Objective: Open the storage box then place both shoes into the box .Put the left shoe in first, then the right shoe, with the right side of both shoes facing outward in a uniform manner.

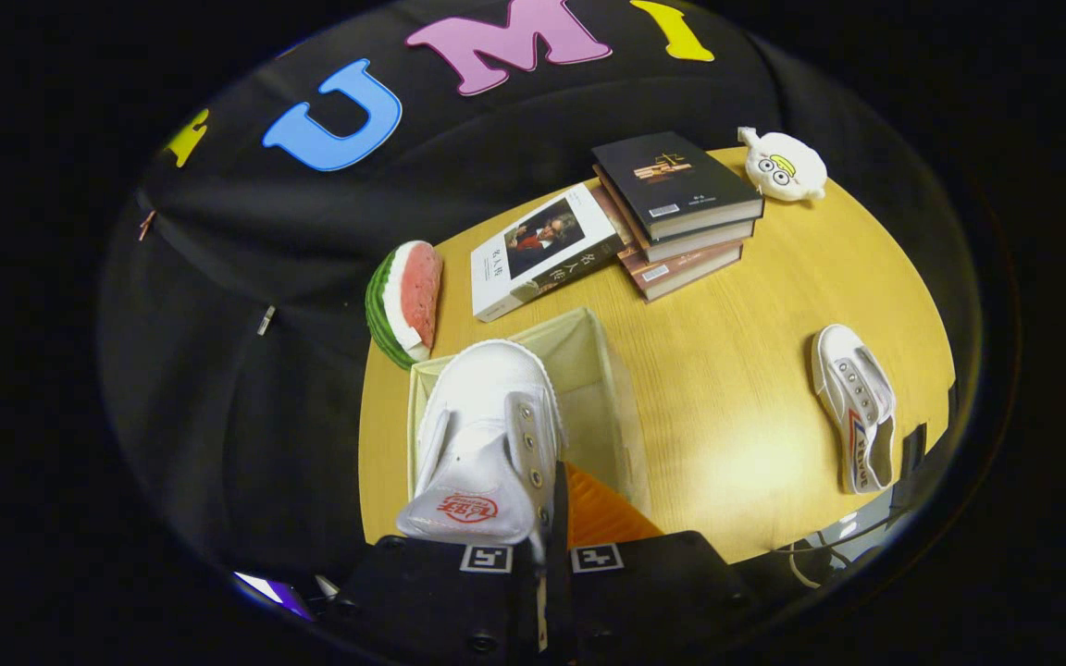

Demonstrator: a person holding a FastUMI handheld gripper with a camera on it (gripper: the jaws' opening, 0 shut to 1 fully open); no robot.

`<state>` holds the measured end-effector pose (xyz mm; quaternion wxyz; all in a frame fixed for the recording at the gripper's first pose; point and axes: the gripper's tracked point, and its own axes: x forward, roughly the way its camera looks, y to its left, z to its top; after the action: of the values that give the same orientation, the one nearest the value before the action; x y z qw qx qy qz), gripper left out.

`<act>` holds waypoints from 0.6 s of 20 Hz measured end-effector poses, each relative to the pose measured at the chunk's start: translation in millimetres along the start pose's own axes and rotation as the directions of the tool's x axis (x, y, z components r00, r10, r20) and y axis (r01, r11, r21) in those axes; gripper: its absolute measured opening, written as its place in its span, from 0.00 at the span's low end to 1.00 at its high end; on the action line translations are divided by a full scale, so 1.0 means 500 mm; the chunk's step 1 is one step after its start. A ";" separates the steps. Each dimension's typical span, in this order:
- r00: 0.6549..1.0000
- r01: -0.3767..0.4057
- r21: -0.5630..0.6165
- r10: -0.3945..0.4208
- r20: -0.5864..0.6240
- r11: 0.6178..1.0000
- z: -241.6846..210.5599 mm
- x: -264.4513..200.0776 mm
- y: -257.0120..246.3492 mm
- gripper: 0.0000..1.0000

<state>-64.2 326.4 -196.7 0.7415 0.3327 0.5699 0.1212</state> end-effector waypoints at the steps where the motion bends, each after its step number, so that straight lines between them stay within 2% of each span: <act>1: 1.000 0.007 0.000 -0.007 -0.006 1.000 -0.008 0.015 0.006 0.08; 6: 0.999 0.053 0.015 -0.053 0.001 0.998 -0.021 0.089 0.029 0.08; 11: 0.998 0.057 0.012 -0.057 0.006 0.998 -0.023 0.130 0.048 0.09; 12: 1.000 0.028 0.025 -0.028 0.010 0.999 -0.023 0.137 0.059 0.09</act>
<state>-46.9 390.6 -231.7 0.7419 0.3345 0.5721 0.1020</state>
